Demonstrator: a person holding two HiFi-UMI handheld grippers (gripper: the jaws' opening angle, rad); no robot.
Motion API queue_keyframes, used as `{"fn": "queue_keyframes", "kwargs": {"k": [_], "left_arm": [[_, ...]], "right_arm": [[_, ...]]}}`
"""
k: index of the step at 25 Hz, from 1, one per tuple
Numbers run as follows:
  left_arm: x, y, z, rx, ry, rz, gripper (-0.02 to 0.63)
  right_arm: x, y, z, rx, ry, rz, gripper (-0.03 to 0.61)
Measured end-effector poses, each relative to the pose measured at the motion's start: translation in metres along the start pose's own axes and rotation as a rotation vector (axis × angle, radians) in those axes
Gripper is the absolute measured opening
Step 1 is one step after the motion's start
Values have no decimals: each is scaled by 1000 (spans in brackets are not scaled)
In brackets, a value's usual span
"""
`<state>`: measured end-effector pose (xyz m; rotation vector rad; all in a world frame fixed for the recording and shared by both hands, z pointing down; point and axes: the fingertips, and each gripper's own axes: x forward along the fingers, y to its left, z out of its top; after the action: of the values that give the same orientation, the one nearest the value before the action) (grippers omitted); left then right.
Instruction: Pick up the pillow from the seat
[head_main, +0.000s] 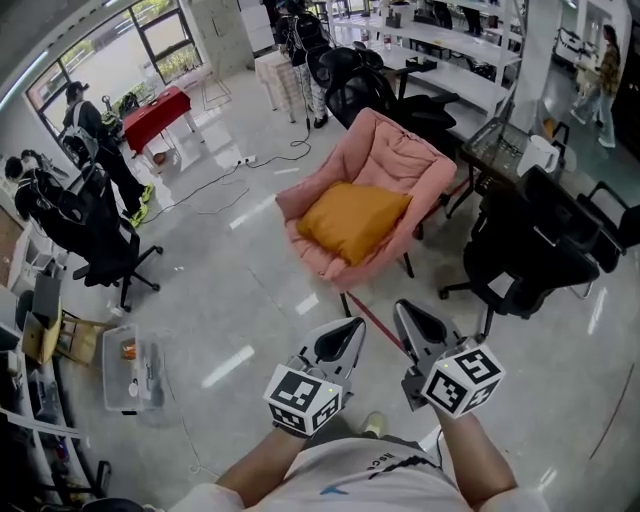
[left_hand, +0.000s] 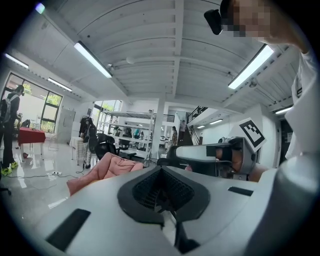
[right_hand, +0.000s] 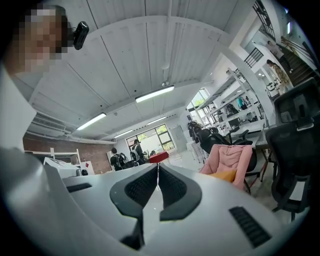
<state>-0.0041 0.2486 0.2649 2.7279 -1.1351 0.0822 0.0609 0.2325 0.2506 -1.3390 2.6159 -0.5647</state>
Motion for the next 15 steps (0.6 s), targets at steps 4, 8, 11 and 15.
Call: {"fn": "queue_keyframes", "kwargs": {"k": [4,8,11,15], "left_arm": [[10,2,-4,18,14,8,11],[21,17,-9,7,26,16,11],[35,31,-16,-13,36,20,11],[58,63,-26,-41,46,26,11]], "right_arm": [[0,-12,5,3,-17,-23,17],[14,-23,3,12,-6,-26,17],[28,-39,2,19,-3,-46,17],[57,-63,-2,34,10,-78,17]]}}
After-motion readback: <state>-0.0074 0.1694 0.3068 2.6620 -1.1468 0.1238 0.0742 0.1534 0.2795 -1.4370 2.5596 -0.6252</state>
